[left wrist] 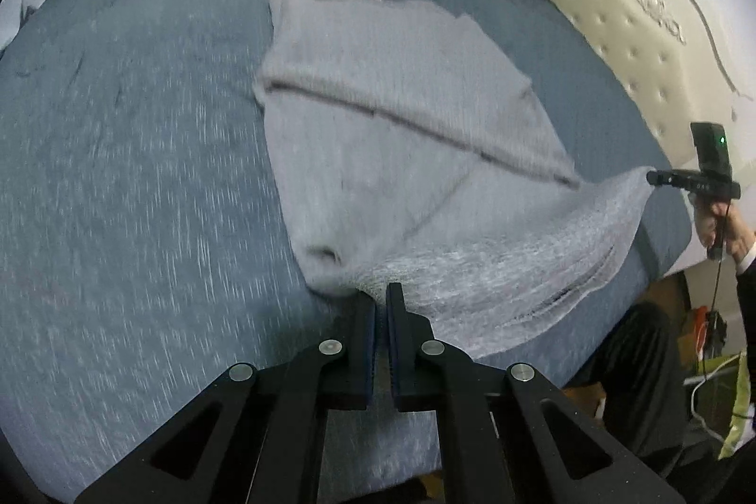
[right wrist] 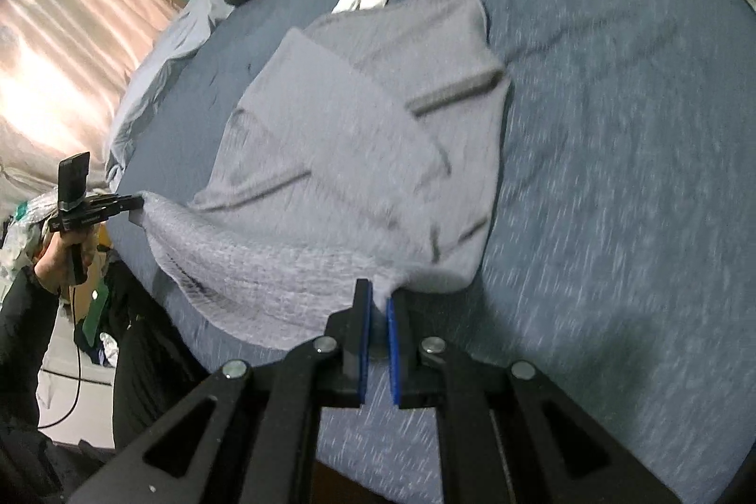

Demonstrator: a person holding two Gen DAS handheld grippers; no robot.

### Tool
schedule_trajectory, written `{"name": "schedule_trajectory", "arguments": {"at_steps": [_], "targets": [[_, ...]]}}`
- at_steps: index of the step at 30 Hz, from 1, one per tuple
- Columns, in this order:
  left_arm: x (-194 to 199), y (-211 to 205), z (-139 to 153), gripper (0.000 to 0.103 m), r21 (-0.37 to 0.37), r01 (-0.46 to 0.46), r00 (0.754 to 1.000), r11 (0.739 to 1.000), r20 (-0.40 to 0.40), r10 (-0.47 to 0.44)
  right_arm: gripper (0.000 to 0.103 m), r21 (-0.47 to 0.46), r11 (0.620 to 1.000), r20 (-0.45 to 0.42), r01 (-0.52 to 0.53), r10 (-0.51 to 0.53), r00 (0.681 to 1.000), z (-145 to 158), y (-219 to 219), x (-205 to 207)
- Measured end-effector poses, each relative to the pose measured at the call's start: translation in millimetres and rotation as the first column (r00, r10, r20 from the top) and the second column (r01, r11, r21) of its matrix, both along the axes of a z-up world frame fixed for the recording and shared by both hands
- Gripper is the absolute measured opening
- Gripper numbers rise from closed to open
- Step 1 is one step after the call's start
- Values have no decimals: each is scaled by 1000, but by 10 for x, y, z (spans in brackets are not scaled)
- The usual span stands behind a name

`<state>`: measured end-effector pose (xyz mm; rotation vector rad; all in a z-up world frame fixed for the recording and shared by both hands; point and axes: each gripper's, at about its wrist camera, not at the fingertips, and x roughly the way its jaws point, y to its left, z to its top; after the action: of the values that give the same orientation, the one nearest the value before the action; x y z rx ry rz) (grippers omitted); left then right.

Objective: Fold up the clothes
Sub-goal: 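Grasp the hem with the left tool while the right tool holds the hem, then carry the hem over the body toward the collar with both tools and open them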

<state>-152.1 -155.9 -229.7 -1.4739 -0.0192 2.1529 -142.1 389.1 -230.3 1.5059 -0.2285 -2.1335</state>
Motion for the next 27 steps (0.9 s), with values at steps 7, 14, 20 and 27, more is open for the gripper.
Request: {"name": "schedule_trajectory", "arguments": {"at_steps": [7,14,20,27], "targets": [[-614,-18,223,4,34,-36,999,999,-40,37,6,-5,999,-50,37,-37,998,207,75,-653],[-1435,-42,266,4,69,-83,994,994,-62,88,6,19,998,-99,66,-64,993,307,-69,-1372],[-2135,26,197,4,56,-95,992,994,-76,99,6,40,996,-144,80,-73,987,268,-186,-2018],[-2844,82,175,4,59,-113,987,992,-109,119,6,-7,986,-172,169,-167,971,213,-93,-2770]]}}
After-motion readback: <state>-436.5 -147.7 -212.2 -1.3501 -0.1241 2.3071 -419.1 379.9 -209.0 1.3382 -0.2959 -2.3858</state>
